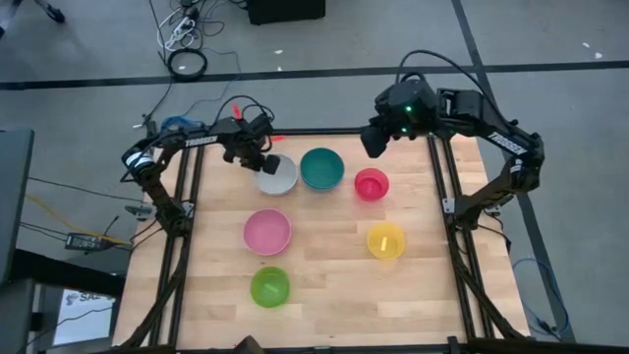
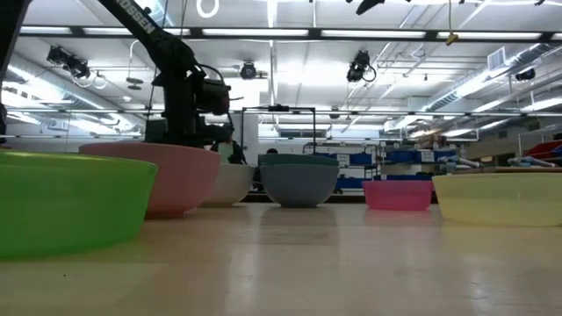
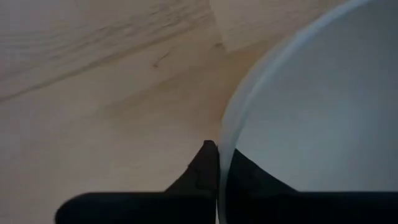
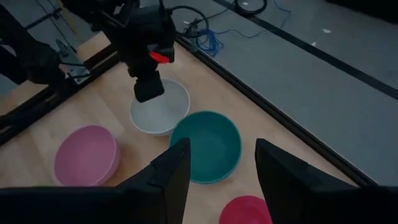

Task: Nest bowls inside each other
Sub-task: Stack the white bowl on top of the dark green bowl

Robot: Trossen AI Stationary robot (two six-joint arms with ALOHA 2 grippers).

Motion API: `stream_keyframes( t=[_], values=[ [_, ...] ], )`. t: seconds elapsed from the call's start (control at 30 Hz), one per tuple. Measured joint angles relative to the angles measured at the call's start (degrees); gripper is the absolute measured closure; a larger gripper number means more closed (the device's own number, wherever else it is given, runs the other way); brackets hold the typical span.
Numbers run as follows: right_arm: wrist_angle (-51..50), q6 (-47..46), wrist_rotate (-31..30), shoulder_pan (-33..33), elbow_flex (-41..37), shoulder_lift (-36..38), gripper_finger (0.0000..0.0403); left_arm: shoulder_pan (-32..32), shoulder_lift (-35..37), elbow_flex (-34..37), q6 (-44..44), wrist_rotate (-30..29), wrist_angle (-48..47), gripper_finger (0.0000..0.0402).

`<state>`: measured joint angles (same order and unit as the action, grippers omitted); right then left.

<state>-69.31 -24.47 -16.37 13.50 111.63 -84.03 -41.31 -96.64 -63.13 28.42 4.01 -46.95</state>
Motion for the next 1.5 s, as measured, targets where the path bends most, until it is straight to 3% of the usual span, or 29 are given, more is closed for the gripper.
stream_keyframes(
  t=[0.23,0.43,0.93,1.17,1.5],
  values=[
    [-0.4,0.04,-2.02,0.04,0.0,0.0,0.0235,-3.9,3.64,-11.09,-4.35,3.53,-6.78,0.0397],
    [-1.26,0.0,-4.27,0.04,0.0,0.0,0.0235,1.08,2.54,-22.62,-4.17,3.19,-8.38,0.0398],
    [-1.59,-2.39,-5.05,-2.16,0.0,0.0,0.0235,10.19,-7.23,-25.82,5.4,2.4,0.6,0.039],
    [-1.61,-3.06,-5.06,-3.41,0.0,0.0,0.0235,10.09,-8.87,-25.78,7.52,7.27,0.63,0.0333],
    [-1.64,-3.07,-5.09,-3.69,0.0,0.0,0.0235,9.12,-8.87,-25.79,7.82,9.21,0.86,0.023]
  ],
)
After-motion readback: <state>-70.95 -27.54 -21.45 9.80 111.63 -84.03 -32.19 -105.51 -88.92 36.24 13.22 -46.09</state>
